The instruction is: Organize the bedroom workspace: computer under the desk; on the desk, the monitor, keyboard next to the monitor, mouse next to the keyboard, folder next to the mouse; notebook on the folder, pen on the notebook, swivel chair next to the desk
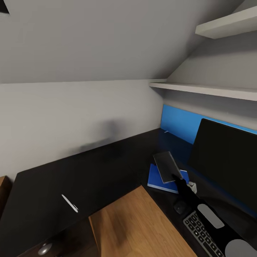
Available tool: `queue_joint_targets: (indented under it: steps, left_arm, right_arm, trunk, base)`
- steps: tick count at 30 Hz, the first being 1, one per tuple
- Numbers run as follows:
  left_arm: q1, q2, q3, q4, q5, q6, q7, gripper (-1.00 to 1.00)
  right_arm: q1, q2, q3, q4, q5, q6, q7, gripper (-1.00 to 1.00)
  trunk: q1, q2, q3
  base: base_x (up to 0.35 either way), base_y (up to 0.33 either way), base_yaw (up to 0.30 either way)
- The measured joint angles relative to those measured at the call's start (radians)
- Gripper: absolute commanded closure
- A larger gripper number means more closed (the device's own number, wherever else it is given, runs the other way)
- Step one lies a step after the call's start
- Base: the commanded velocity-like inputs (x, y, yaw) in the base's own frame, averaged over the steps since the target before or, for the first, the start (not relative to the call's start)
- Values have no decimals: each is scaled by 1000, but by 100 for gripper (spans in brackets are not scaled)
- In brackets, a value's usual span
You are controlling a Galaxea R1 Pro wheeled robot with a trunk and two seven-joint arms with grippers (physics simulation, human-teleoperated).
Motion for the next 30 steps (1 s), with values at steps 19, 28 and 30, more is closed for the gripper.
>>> queue_joint_targets:
  steps: [19, 28, 30]
  left_arm:
    - [0, -2, 1, 0, 1, 1, 7, -100]
    - [0, -3, -1, -1, -1, 1, 1, -100]
    - [0, -3, 0, -1, 0, 1, 2, -100]
  right_arm:
    - [0, 2, -35, 36, -27, 9, -134, 100]
    - [0, 1, -37, 36, -29, 11, -135, 100]
    - [0, 1, -37, 36, -29, 12, -135, 100]
  trunk:
    - [0, 0, 0]
    - [0, 0, 0]
    - [0, 0, 0]
  base:
    - [6, 0, 0]
    - [0, 0, 0]
    - [0, 0, 0]
